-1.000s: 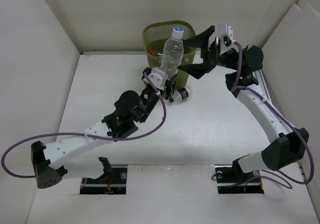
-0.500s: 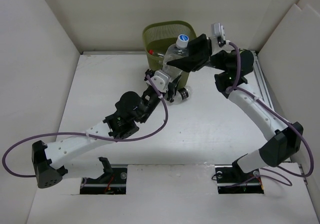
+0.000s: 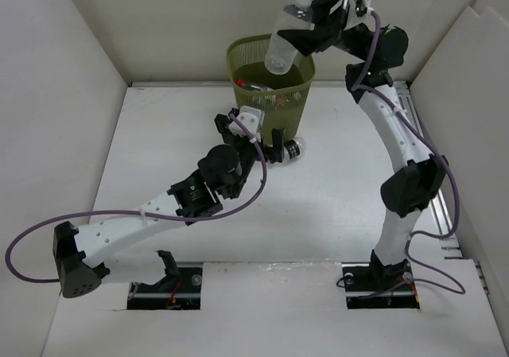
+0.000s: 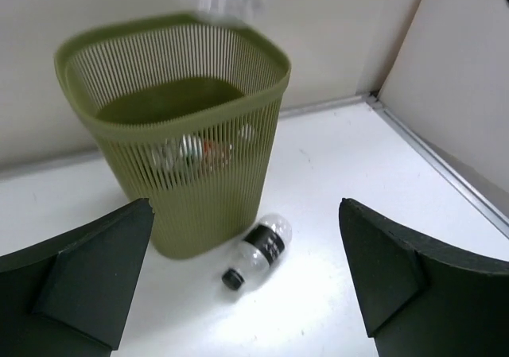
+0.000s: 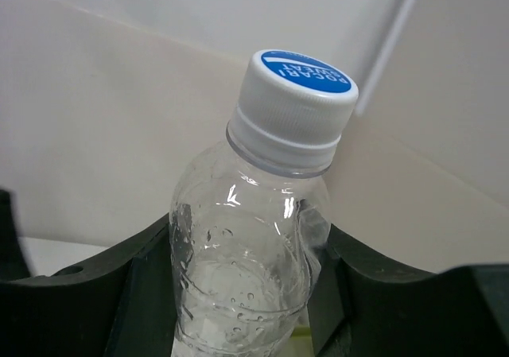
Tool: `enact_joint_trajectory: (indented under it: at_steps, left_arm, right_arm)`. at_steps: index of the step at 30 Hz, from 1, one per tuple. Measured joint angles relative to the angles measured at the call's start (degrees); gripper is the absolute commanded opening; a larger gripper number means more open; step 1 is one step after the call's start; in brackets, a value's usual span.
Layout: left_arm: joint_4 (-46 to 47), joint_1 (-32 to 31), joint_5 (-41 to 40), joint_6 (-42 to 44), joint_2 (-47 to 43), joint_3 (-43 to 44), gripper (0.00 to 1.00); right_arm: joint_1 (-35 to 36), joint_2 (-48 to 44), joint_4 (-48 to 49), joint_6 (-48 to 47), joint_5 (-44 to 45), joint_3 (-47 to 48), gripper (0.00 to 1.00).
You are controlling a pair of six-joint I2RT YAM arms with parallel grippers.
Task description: Put the plastic bottles in the bin
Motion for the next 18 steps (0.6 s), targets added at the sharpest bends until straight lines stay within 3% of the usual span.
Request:
enact_joint_trajectory:
  at_steps: [3,4,5,6,7,13,18]
  left_arm:
    - [-3.6,0.2,-1.1,-4.0,-0.7,-2.5,1.00]
    - [-5.2,0.4,-1.3,-5.4,-0.8,-3.0,1.00]
    - [-7.0,0.4,-1.5,-6.7,-0.8,-3.1,1.00]
    - [-8.7,0.5,-1.6,-7.9,-0.7,-3.2,1.00]
    - [-10.3,0.6,-1.6,-9.0,-0.7,-3.2,1.00]
    - [-15.6,0.8,-1.8,-12.1,-0.4,-4.2,1.00]
    - [-12.8,1.0,2.3,-8.1,3.8,-5.1,1.00]
  right_arm:
    - [-3.3,7.4,-0.1,-0.8,1.9,8.5,0.01]
    - [-4.2,10.0,-0.1,-1.1,2.4,10.9,0.15]
    - [-4.8,13.0,-0.1,-1.3,2.9,13.1,0.42]
    - [-5.2,16.0,-0.2,-1.5,3.2,15.3,0.86]
    - [-5.5,18.9,-0.8,-1.4,3.5,17.4,1.00]
    - [-5.7,30.9,-5.2,-2.2,4.3,20.9,1.00]
    - [-6.9,22.6,-7.4,-3.9,4.4,8.5,1.00]
